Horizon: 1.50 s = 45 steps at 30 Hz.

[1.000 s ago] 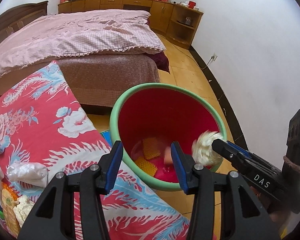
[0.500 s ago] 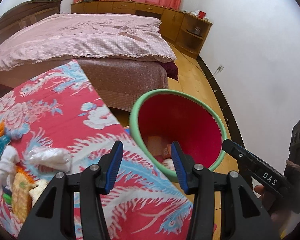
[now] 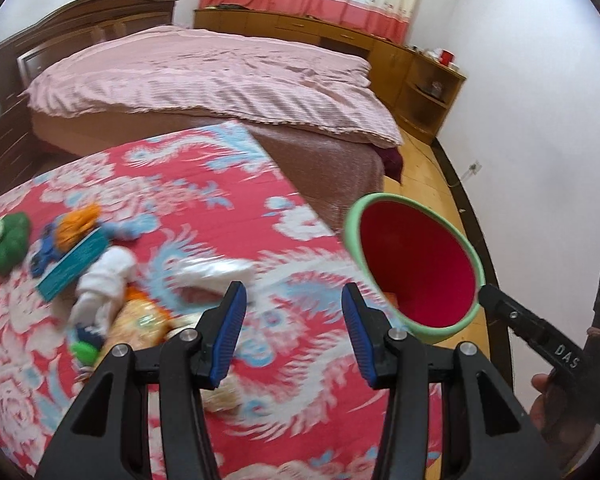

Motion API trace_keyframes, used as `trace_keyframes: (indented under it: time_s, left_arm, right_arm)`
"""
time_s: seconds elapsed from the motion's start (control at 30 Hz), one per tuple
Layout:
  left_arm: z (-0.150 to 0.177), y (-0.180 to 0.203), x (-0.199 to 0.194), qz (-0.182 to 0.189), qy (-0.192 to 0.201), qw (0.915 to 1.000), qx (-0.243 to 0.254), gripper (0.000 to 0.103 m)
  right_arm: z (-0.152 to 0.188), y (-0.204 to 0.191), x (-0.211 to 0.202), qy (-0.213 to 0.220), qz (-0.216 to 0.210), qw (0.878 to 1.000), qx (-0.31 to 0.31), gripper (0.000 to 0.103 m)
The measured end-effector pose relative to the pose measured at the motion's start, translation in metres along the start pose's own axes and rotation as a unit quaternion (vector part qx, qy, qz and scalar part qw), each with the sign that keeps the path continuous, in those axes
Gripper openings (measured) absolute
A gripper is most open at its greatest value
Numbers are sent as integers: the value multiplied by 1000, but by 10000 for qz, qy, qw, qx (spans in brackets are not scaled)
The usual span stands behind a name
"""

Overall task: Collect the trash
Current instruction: 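Move the left tool to the snack packet and grasp it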

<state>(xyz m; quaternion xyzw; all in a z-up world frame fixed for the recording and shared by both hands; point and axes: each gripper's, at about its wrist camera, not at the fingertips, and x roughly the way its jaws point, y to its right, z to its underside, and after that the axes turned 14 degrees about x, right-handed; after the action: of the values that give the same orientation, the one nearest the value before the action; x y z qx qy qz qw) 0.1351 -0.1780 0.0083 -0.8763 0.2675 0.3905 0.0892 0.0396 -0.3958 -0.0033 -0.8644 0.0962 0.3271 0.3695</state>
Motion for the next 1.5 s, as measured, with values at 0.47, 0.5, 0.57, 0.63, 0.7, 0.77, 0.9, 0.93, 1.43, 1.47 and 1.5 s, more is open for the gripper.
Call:
trace_keyframes:
  time_s: [0.47, 0.5, 0.57, 0.63, 0.7, 0.77, 0.9, 0.93, 1.43, 1.47, 1.5]
  left_arm:
    - [51, -68, -4, -480, -419, 9963, -580, 50]
    - [54, -72, -3, -500, -453, 9959, -602, 50]
    - [58, -77, 0, -544, -515, 9953, -617, 50]
    - [61, -81, 3, -586, -574, 9946, -635, 50]
    - [65, -85, 7, -567, -639, 9941, -664, 50]
    - [67, -88, 11, -538, -708, 9936, -695, 50]
    - [69, -91, 16, -590, -751, 9931, -673, 52]
    - [68, -91, 17, -610, -757, 9930, -668, 52]
    - [69, -90, 31, -601, -853, 9925, -640, 45]
    - [70, -92, 30, -564, -836, 9925, -690, 45]
    - [71, -93, 28, -533, -814, 9925, -736, 44]
  right_arm:
    - [29, -34, 13, -357, -55, 9990, -272, 48]
    - [31, -37, 13, -373, -57, 9988, -297, 48]
    - [33, -41, 15, -408, -49, 9986, -334, 48]
    - [36, -44, 17, -450, -43, 9983, -364, 48]
    - [37, -47, 19, -479, -29, 9981, -384, 48]
    - [39, -48, 20, -503, -22, 9979, -397, 48]
    - [41, -50, 22, -536, -8, 9977, -420, 48]
    - [41, -51, 22, -545, -5, 9976, -425, 48]
    - [45, -52, 29, -687, -1, 9967, -436, 48]
    - [46, -52, 29, -698, -9, 9966, -441, 48]
    - [47, -53, 30, -714, -13, 9964, -453, 48]
